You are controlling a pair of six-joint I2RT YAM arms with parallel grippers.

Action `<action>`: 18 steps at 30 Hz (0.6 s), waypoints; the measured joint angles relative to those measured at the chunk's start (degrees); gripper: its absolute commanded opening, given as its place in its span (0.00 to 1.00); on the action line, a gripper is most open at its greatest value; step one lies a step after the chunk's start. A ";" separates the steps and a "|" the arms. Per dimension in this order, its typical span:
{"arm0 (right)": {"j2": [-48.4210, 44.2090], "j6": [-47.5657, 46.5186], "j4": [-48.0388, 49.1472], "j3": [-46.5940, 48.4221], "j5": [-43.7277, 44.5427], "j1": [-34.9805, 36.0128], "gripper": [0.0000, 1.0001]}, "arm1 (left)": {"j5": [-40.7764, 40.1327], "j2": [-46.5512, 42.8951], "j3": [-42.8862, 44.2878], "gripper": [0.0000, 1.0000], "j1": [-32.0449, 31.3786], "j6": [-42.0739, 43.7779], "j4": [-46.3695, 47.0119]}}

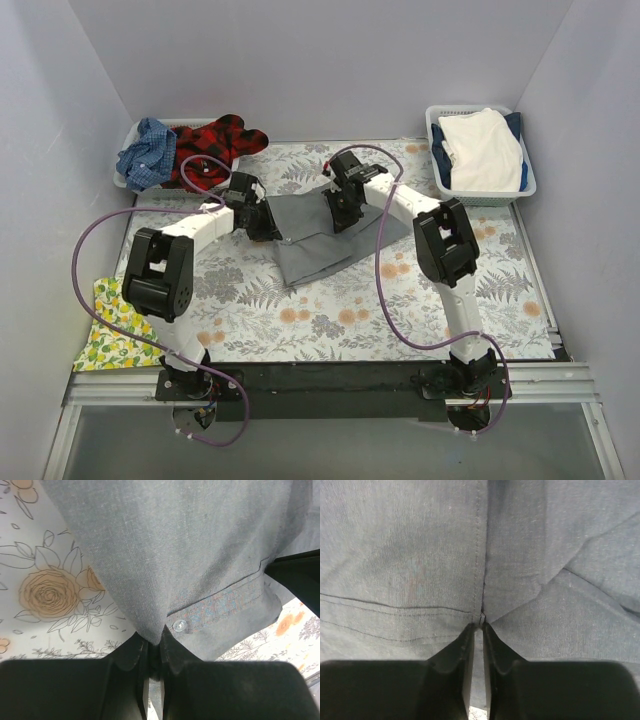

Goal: Fold and stack the long sleeve shirts
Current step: Fold the shirt

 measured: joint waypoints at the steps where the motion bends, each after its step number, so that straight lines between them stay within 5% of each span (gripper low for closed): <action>1: 0.00 -0.15 0.07 -0.20 -0.20 0.24 0.15 | -0.26 -0.17 0.50 0.00 0.00 0.50 -0.79; 9: 1.97 -0.61 -0.15 0.37 -2.71 5.09 0.11 | -2.38 -3.08 4.96 0.04 0.02 4.28 -8.44; 18: 2.64 0.76 0.13 2.16 -1.68 11.65 0.38 | -5.14 -12.90 5.79 0.00 0.46 7.93 -16.02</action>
